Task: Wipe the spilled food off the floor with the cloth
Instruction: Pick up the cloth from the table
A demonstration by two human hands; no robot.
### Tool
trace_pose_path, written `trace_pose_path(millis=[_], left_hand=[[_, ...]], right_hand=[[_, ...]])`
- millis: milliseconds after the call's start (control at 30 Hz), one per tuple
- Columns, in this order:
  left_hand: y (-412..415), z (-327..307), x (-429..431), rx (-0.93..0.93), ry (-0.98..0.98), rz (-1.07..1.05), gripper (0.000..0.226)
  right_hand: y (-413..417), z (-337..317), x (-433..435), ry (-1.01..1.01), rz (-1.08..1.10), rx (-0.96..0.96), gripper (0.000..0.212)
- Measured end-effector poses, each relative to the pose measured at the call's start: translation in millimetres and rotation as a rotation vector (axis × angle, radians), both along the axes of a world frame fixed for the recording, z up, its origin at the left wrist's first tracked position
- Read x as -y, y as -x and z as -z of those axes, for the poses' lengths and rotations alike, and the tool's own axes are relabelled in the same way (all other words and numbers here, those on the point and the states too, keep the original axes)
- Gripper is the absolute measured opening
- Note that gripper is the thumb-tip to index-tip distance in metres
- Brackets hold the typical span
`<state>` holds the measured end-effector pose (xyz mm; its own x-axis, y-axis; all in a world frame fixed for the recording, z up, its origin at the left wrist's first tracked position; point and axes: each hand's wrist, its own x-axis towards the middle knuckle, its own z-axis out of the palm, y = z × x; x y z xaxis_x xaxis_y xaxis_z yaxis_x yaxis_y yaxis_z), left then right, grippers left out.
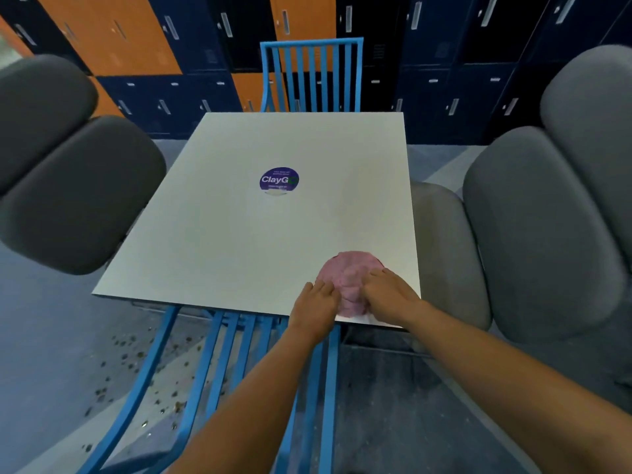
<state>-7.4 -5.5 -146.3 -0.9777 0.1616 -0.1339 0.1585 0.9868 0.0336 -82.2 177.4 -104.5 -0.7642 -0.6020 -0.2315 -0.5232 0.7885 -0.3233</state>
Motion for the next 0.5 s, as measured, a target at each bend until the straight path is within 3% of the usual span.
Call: trace_pose_path(millis=[100, 200, 333, 500], left_hand=[[-6.0, -3.9, -1.7, 0.008, -0.135, -0.114, 0.03], [-14.9, -5.9, -4.0, 0.047, -0.219, -0.122, 0.048], [-15.9, -7.9, -9.6, -0.032, -0.104, -0.09, 0.022], [-19.7, -4.8, -12.3, -0.051, 0.049, -0.001, 0.026]], right_hand=[[0.4, -0.7, 2.2, -0.074, -0.075, 0.033, 0.044], [-6.3, 0.3, 3.1, -0.15, -0.189, -0.061, 0.037], [-13.6, 7.6, 2.8, -0.163, -0.212, -0.16, 0.033], [-13.8, 2.3, 0.8, -0.159, -0.311, -0.251, 0.023]])
